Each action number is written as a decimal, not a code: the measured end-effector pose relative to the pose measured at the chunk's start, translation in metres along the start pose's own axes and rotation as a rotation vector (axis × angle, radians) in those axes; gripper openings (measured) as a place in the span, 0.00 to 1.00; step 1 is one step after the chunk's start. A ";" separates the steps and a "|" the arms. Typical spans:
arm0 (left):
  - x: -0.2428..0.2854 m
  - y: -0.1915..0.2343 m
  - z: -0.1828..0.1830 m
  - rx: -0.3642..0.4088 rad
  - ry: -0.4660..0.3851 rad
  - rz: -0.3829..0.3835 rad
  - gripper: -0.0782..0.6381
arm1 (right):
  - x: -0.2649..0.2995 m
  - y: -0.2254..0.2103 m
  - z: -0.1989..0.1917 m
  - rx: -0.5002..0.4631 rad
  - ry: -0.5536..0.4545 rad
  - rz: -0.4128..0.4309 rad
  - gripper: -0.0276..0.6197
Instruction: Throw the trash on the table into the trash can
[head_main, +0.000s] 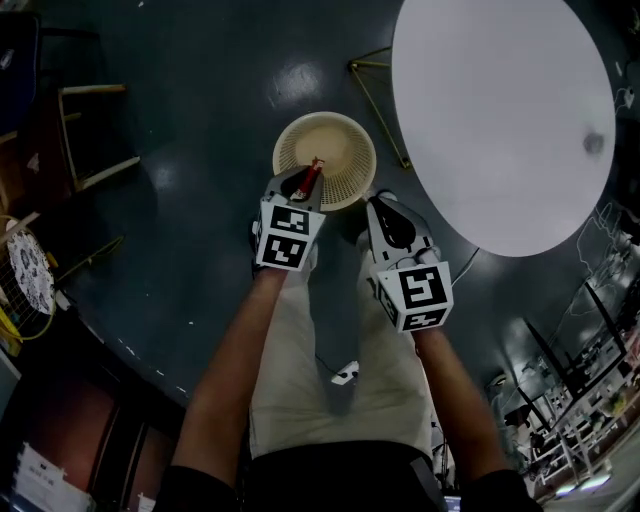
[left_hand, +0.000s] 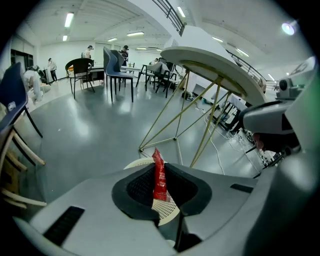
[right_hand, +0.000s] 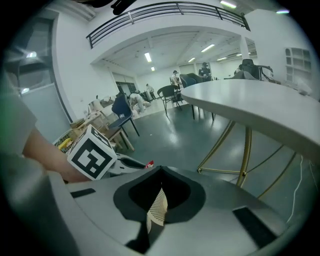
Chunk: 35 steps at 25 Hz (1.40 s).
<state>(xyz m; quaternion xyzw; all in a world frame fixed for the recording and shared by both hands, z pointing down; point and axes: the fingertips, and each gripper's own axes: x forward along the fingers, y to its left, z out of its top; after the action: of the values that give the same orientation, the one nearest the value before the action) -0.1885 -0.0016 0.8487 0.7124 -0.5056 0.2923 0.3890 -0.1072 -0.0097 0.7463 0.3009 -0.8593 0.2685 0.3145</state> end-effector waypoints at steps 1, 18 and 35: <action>0.004 0.003 -0.003 -0.012 -0.001 -0.006 0.18 | 0.003 0.000 -0.004 0.002 0.004 0.000 0.07; 0.034 0.009 -0.029 -0.026 0.033 -0.048 0.32 | 0.022 -0.010 -0.036 0.026 0.037 -0.015 0.07; -0.031 -0.009 0.023 0.057 -0.030 0.000 0.13 | -0.019 0.005 0.013 -0.016 -0.008 0.016 0.07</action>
<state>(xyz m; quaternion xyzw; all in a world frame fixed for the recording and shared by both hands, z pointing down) -0.1894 -0.0047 0.8090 0.7275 -0.5030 0.2959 0.3608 -0.1038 -0.0081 0.7235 0.2926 -0.8650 0.2631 0.3114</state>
